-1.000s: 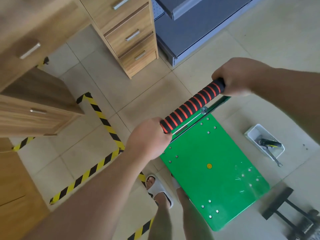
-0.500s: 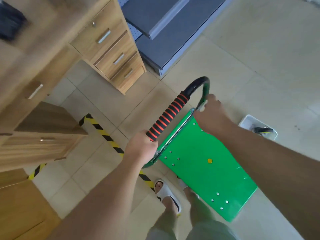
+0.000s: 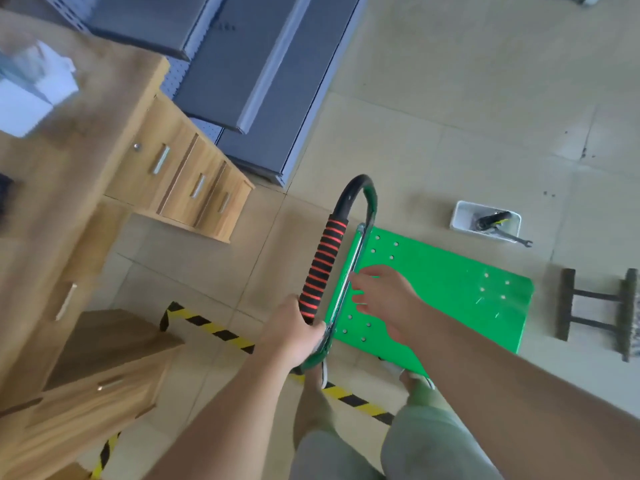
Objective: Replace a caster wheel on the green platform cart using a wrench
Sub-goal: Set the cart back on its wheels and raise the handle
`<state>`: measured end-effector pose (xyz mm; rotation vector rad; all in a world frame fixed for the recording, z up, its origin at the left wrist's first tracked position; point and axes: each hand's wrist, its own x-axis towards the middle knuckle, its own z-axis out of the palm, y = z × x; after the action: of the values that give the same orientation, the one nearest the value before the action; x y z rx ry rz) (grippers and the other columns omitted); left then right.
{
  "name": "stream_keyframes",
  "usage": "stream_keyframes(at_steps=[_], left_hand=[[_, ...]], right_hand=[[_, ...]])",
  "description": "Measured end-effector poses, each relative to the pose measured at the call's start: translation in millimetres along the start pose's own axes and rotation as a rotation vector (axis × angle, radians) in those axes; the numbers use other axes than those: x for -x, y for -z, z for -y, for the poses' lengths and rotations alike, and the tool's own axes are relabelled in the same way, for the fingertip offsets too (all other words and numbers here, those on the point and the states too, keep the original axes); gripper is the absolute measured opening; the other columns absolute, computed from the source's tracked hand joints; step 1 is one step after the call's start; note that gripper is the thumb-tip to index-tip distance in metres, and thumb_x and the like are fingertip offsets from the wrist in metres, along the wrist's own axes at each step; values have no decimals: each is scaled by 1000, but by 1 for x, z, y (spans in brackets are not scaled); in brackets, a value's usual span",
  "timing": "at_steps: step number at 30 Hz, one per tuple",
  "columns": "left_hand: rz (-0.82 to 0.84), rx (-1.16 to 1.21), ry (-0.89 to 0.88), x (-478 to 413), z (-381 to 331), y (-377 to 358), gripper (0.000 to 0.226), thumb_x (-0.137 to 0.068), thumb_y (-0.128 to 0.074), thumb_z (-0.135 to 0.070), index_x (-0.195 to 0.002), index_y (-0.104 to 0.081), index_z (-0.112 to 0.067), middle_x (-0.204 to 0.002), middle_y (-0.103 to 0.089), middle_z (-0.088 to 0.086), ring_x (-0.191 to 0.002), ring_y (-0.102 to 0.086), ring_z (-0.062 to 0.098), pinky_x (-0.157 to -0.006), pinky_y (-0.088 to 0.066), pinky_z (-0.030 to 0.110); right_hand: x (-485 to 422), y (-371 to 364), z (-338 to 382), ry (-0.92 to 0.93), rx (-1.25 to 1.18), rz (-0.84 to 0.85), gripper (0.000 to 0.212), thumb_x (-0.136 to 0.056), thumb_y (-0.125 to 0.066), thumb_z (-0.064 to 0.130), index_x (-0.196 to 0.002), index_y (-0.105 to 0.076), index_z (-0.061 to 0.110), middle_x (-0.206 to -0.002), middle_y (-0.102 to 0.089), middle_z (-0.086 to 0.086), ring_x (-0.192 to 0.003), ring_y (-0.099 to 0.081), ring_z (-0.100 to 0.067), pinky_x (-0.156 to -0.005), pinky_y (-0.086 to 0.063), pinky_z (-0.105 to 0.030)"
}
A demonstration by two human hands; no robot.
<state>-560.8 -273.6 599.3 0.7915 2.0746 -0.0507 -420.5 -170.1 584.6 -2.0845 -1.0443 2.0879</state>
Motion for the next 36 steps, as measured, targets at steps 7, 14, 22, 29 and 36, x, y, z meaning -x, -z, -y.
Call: stream_keyframes(at_steps=[7,14,22,29,36], left_hand=[[120,-68,-257,-14,13,25,25,-95,-68,-38,-111,-52,-28,-91,-62,-12,-74,-61,2,-56,-42,18],[182,252,-364,-31,3,41,52,-97,-70,-19,-139,-43,-32,-104,-58,-17,-98,-69,16,-84,-61,43],[192,351,-331,-38,4,32,57,-94,-76,-16,-142,-48,-32,-112,-71,-3,-99,-72,16,-91,-61,42],[173,415,-347,-34,-6,12,51,-91,-78,-12,-132,-55,-33,-103,-72,-6,-92,-71,9,-73,-60,21],[164,346,-383,-17,-35,-26,45,-90,-80,-18,-113,-54,-48,-98,-75,-15,-86,-73,5,-80,-64,36]], right_hand=[[18,-25,0,-30,-91,-165,38,-90,-66,38,-125,-60,24,-100,-73,-8,-92,-73,-26,-91,-60,-48],[33,-56,6,-9,-115,-247,49,-89,-66,41,-133,-56,22,-106,-70,-4,-88,-70,-21,-84,-61,-39],[19,-76,22,100,-38,-307,42,-94,-62,31,-135,-56,25,-108,-70,1,-94,-68,-21,-84,-57,-33],[15,-53,14,113,-24,-341,34,-93,-64,25,-127,-63,26,-102,-71,4,-87,-68,-18,-68,-51,-25],[25,-2,-9,103,-109,-341,25,-93,-66,20,-117,-71,29,-90,-71,12,-76,-68,-6,-68,-53,-22]])
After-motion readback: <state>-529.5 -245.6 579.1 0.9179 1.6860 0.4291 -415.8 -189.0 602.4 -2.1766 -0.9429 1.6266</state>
